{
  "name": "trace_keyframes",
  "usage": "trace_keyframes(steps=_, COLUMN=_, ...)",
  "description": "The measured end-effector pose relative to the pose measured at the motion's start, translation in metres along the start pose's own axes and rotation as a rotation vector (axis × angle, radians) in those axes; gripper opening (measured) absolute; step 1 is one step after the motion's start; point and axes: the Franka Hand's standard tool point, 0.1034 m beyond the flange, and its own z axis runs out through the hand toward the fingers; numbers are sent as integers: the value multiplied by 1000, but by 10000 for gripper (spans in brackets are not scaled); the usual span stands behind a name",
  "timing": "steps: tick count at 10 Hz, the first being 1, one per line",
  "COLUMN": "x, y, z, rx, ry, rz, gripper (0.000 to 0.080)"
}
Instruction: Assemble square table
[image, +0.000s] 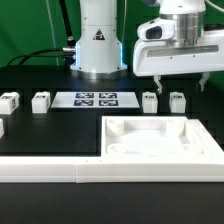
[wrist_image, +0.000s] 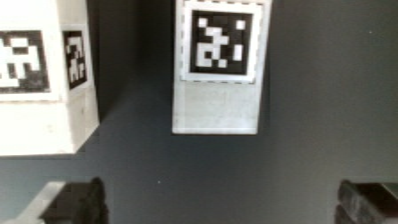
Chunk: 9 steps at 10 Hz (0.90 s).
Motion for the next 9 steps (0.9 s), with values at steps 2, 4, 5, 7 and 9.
trace_keyframes(steps=2, x=-6, y=1, z=1, rx=-23, ry=-132, rz=-23, gripper=649)
trace_keyframes(steps=4, x=-12, y=-1, z=6, rx=-43, ry=-261, rz=-28, gripper=649)
trace_keyframes(steps=5, x=-11, y=-2, z=6, rx=-48, ry=-322, rz=-31, gripper=649)
trace_keyframes(steps=7, x=-15, y=0, z=6, rx=-62, ry=-450, rz=-27, gripper=649)
trace_keyframes(steps=9, x=-11, y=2, z=7, rx=-72, ry=-595, rz=-15, gripper=649)
